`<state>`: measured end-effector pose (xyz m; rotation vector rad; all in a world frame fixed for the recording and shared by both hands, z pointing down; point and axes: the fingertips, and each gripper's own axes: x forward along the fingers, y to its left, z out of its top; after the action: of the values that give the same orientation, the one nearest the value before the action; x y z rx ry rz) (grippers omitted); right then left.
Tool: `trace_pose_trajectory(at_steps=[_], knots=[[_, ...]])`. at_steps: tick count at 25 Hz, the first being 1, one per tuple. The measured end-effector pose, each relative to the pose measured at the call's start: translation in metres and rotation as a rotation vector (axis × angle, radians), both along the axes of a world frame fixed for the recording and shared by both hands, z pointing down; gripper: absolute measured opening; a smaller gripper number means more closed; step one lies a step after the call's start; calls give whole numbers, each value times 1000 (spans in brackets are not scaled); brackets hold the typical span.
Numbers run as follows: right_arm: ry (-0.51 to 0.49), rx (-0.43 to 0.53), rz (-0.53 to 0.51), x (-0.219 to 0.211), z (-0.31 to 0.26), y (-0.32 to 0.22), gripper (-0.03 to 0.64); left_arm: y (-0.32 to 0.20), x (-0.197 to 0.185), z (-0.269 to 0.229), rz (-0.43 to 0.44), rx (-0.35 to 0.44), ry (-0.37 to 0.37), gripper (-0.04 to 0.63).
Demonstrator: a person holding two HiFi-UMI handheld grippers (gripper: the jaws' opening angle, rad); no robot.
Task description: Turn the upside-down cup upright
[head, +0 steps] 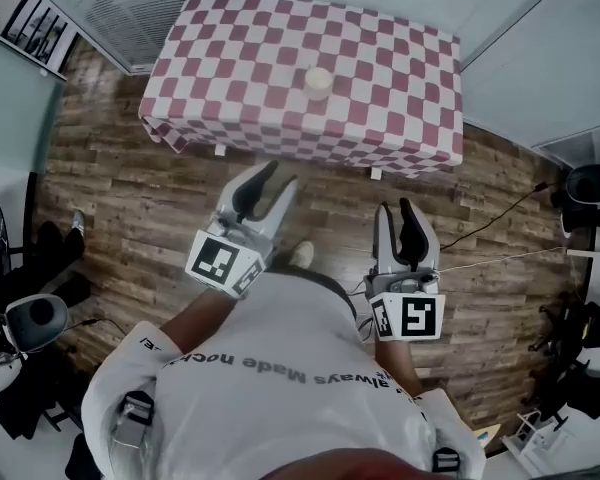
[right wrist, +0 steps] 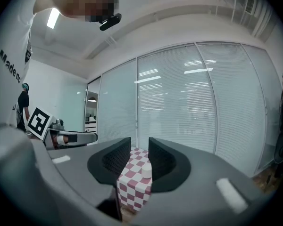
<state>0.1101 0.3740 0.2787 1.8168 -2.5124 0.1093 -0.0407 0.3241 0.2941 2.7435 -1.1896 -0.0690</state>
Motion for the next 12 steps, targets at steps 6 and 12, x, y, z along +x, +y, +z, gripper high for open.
trace_pose_trajectory(at_steps=[6,12], knots=[[-7,-15,-14,7,10,-15,118,-14,11,9,4,-12,-8,149],[-2,-14,-12,5,10,-45,118,-45,9,9,-2,-9,3,149]])
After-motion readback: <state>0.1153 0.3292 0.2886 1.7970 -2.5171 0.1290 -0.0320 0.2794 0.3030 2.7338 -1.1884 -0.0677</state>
